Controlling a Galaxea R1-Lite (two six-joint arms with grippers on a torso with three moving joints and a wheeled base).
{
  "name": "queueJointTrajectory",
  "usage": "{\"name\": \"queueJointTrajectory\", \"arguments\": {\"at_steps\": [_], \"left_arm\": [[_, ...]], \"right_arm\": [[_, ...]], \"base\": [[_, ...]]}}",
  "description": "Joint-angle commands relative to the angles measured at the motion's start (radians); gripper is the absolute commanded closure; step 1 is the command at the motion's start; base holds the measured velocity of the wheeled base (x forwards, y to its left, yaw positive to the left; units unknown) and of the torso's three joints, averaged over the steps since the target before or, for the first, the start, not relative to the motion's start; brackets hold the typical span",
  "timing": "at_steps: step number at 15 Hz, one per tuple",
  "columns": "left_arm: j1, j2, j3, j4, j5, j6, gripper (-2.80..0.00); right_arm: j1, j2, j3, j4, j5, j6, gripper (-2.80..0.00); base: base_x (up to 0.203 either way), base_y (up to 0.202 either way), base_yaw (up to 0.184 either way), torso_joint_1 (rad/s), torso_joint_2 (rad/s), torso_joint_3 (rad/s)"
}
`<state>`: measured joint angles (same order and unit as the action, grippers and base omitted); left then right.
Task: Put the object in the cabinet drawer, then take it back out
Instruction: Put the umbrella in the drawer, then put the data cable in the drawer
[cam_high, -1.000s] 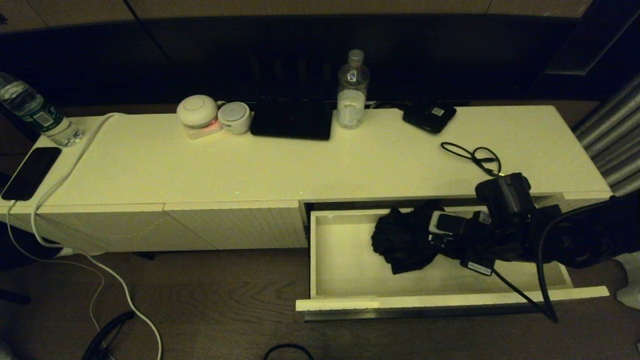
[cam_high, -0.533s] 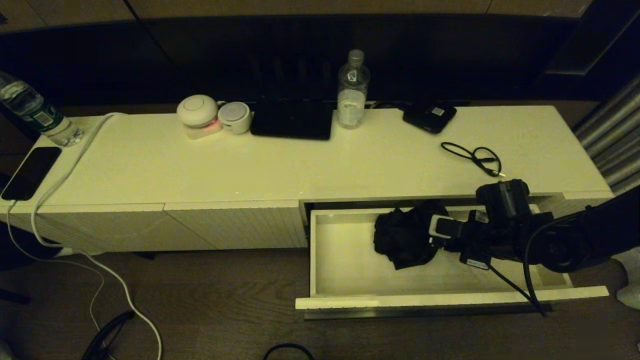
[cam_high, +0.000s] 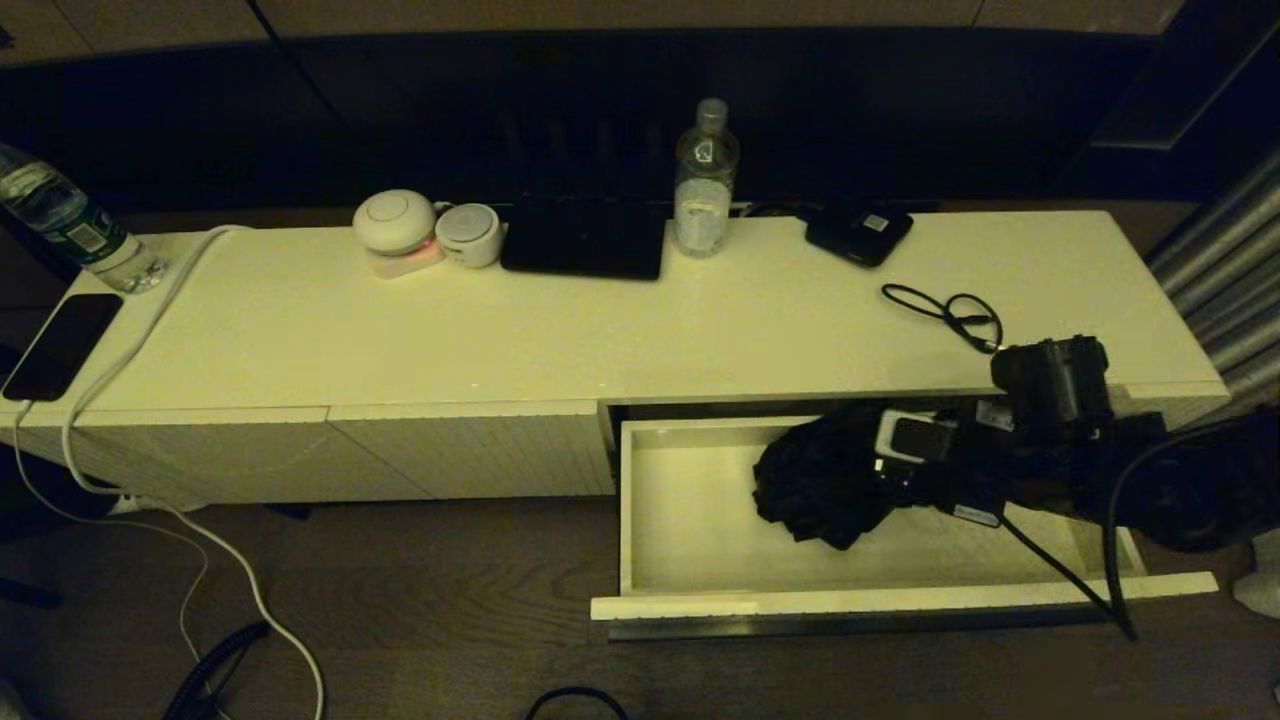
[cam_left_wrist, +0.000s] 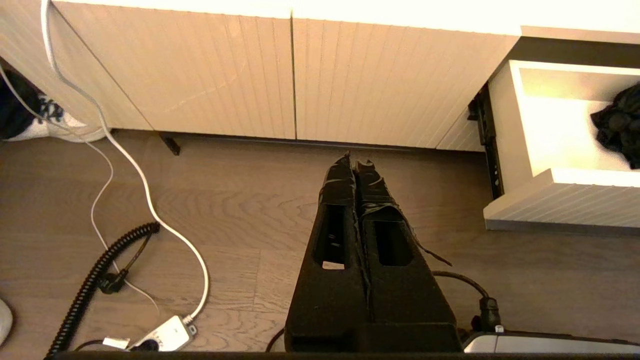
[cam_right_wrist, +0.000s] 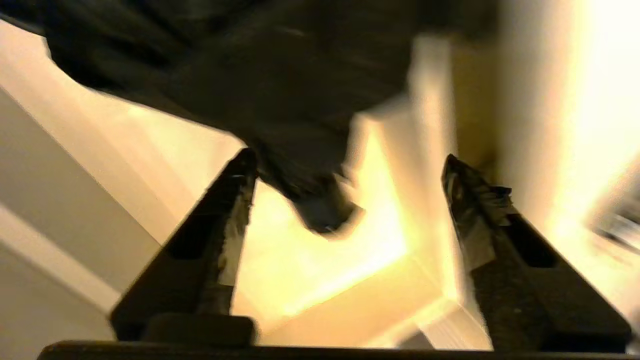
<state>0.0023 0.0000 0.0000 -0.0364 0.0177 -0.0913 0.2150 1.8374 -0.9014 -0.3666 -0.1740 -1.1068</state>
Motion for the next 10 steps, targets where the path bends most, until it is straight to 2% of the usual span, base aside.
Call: {"name": "queueJointTrajectory", "arguments": {"at_steps": [1, 4, 6, 9, 10], "left_arm": [[0.0, -0.002, 0.0, 0.0, 0.001, -0.001, 0.0], [0.001, -0.002, 0.0, 0.0, 0.001, -0.001, 0.0], [0.001, -0.002, 0.0, 0.0, 0.001, -0.001, 0.0], [0.001, -0.002, 0.0, 0.0, 0.001, -0.001, 0.0], [0.001, -0.002, 0.0, 0.0, 0.001, -0.001, 0.0]], "right_arm": [[0.009, -0.18, 0.028, 0.013, -0.005, -0.004, -2.8], [0.0, -0.316, 0.037, 0.084, -0.035, 0.015, -2.8], [-0.011, -0.356, 0.023, 0.134, -0.095, 0.134, -2.8], [-0.032, -0.372, -0.075, 0.249, -0.157, 0.254, -2.8], [-0.039, -0.373, -0.102, 0.286, -0.178, 0.32, -2.8]], "base": [[0.0, 0.0, 0.0, 0.0, 0.0, 0.0], [0.0, 0.0, 0.0, 0.0, 0.0, 0.0], [0.0, 0.0, 0.0, 0.0, 0.0, 0.0], [0.0, 0.0, 0.0, 0.0, 0.0, 0.0], [0.0, 0.0, 0.0, 0.0, 0.0, 0.0]]}}
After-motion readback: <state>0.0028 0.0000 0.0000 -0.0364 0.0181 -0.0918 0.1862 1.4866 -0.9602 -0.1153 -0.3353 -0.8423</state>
